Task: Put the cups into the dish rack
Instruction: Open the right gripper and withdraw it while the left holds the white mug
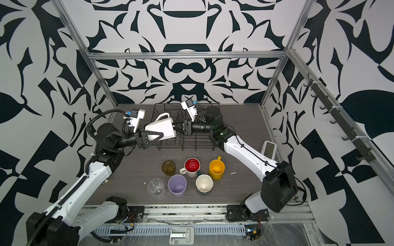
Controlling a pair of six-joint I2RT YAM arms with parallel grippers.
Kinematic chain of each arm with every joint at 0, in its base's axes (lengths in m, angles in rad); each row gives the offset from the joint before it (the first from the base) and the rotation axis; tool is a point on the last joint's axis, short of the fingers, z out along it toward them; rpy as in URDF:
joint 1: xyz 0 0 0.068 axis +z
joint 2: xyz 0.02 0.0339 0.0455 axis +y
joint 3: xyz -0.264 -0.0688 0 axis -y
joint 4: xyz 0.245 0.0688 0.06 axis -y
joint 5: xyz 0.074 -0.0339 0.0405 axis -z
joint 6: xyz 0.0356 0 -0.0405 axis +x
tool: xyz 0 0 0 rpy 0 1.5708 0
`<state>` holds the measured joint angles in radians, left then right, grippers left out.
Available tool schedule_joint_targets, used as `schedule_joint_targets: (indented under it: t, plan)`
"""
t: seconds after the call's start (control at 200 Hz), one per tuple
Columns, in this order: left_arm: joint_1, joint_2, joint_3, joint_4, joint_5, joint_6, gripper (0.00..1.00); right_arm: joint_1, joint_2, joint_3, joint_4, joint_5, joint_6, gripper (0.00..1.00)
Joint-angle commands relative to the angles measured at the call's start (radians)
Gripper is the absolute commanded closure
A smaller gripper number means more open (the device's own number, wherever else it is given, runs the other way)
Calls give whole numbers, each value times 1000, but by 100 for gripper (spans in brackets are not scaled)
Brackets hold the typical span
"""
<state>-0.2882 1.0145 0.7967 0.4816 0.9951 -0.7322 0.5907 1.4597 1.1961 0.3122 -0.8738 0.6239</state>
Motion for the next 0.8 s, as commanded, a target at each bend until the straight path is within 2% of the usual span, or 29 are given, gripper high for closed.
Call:
schedule_joint_targets:
  t: [0.0,0.185,0.27,0.52,0.795]
  plan:
    - [12,-31,47,52,-19,8,100,-17,-44,-5,53,16,20,71]
    - [19,-7,81,-5,-43,27,100,-88,-102,-46,-9,73,17,56]
    - [19,13,112,-81,-72,61,100,-140,-148,-76,-77,123,5,53]
    - [17,112,255,-336,-171,136,100,-233,-319,-106,-445,410,-157,42]
    - [0,250,405,-538,-340,163,100,-280,-455,-147,-575,595,-219,24]
